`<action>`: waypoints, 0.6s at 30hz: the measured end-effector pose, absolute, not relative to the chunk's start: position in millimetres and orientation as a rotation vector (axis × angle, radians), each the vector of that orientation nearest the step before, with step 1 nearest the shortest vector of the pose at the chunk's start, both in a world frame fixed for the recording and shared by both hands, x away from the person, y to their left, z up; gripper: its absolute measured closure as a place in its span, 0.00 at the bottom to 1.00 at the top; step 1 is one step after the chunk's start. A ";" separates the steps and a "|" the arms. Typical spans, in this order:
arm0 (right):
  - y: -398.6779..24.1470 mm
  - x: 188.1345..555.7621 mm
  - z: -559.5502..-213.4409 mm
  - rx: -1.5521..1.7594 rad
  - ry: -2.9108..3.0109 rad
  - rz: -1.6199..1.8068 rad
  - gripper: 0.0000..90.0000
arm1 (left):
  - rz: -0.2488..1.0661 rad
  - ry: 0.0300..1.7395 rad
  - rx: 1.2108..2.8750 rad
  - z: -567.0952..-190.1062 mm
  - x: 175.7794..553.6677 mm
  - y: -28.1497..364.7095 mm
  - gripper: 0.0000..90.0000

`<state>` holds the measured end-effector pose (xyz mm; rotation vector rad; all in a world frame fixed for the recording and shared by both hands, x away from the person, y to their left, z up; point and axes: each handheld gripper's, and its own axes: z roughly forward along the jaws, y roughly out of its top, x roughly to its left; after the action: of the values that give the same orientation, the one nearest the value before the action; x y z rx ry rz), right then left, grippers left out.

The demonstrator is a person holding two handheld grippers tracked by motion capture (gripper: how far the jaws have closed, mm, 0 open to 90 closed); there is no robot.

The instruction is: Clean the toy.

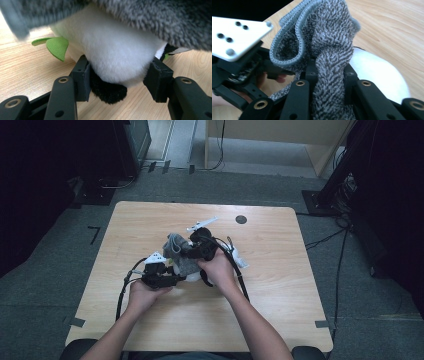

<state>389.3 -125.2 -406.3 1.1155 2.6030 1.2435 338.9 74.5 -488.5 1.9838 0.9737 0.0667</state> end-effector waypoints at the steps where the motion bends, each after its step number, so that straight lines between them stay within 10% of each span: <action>1: -128.1 389.4 -406.6 1.122 2.603 1.240 0.82 | 0.070 0.973 1.990 -487.8 338.8 74.0 0.51; 18: -195.2 375.5 -399.7 1.197 2.498 1.162 0.81 | 0.052 0.977 1.986 -488.3 339.1 73.0 0.52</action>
<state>375.5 -195.2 -399.7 1.1970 2.4984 1.1615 339.1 73.0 -488.3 1.9861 0.9774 0.0519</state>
